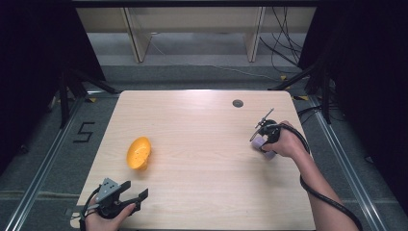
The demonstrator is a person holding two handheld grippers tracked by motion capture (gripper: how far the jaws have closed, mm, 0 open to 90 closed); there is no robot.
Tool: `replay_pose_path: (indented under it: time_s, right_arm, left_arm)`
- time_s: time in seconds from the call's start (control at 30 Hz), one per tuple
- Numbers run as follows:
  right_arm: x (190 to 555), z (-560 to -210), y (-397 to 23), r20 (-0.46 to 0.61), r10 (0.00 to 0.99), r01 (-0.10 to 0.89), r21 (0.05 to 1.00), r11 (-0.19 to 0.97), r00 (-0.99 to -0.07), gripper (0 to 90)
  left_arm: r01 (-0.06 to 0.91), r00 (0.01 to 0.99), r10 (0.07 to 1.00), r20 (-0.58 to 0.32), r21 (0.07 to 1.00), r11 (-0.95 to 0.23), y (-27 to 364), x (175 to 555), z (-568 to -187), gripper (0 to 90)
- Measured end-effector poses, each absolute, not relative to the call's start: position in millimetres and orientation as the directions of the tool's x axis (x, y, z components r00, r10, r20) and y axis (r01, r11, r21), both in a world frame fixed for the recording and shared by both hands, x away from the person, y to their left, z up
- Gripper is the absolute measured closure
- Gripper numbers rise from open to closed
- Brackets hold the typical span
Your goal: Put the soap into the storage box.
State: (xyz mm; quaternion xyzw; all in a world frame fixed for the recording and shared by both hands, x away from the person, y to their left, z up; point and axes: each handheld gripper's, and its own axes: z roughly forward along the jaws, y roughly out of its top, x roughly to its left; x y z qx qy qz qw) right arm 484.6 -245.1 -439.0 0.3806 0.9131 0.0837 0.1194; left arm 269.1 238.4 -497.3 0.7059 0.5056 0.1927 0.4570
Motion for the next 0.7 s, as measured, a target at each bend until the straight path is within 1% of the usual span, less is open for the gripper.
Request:
replay_pose_path:
  time_s: [0.2, 0.23, 0.3, 0.37, 0.7]
  right_arm:
    - [495, -445, -245, -0.133, 0.709, 0.677, 0.220, 0.703, -0.693, 41.6]
    - [496, -445, -245, -0.130, 0.710, 0.679, 0.215, 0.702, -0.692, 41.3]
    - [498, -446, -245, -0.141, 0.703, 0.675, 0.202, 0.710, -0.697, 40.7]
    - [499, -448, -245, -0.132, 0.706, 0.680, 0.196, 0.707, -0.696, 40.1]
    - [501, -457, -246, -0.125, 0.714, 0.691, 0.184, 0.698, -0.688, 40.1]
  left_arm:
    - [0.530, 0.424, 0.884, -0.195, 0.846, -0.067, 240, 269, -497, 22.8]
    - [0.536, 0.411, 0.891, -0.194, 0.842, -0.064, 239, 268, -497, 22.8]
    - [0.535, 0.412, 0.890, -0.196, 0.843, -0.062, 239, 269, -497, 22.8]
    - [0.531, 0.426, 0.883, -0.196, 0.845, -0.069, 239, 269, -497, 22.8]
    - [0.528, 0.423, 0.885, -0.196, 0.847, -0.065, 239, 269, -497, 22.8]
